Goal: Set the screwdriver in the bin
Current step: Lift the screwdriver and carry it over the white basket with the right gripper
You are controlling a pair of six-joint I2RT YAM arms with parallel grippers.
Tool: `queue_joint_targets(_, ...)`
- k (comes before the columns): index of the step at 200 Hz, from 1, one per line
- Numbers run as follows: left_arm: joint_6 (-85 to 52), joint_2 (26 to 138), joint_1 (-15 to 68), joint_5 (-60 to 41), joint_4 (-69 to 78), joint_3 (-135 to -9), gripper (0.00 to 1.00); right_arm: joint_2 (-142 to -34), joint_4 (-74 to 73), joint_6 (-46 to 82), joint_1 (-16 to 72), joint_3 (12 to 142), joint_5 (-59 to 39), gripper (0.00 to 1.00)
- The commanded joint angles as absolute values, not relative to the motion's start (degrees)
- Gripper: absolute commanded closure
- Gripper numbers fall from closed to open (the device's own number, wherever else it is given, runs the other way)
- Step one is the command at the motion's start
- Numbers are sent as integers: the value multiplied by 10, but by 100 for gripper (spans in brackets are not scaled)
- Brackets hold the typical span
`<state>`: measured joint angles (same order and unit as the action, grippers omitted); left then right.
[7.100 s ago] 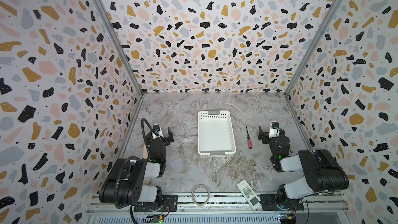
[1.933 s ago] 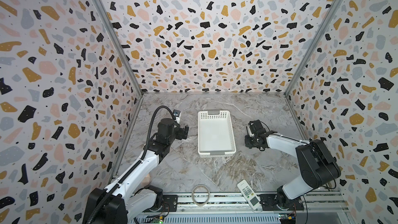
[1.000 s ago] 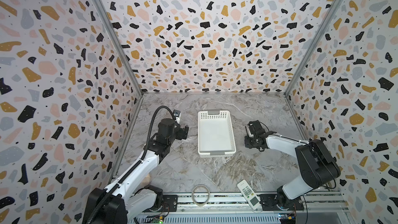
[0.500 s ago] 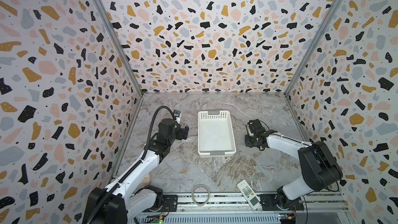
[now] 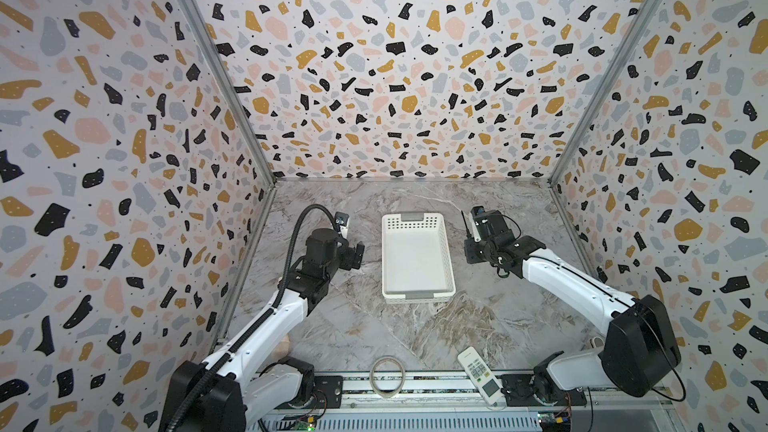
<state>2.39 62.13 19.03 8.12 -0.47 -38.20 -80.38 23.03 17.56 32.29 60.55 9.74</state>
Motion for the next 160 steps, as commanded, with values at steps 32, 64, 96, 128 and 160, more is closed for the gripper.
queue_joint_targets(32, 24, 622, 194, 92, -1, -401, 4, -869, 261, 156, 396, 720, 126, 86)
queue_joint_targets(64, 23, 612, 194, 93, 7, -395, 4, -917, 243, 164, 434, 746, 117, 86)
queue_joint_targets(96, 32, 606, 195, 70, 14, -390, 3, -961, 223, 172, 455, 747, 102, 86)
queue_joint_targets(128, 33, 606, 199, 42, 21, -387, 3, -999, 207, 171, 458, 746, 90, 86)
queue_joint_targets(160, 38, 608, 206, 49, 16, -388, 3, -1033, 201, 171, 458, 749, 78, 86)
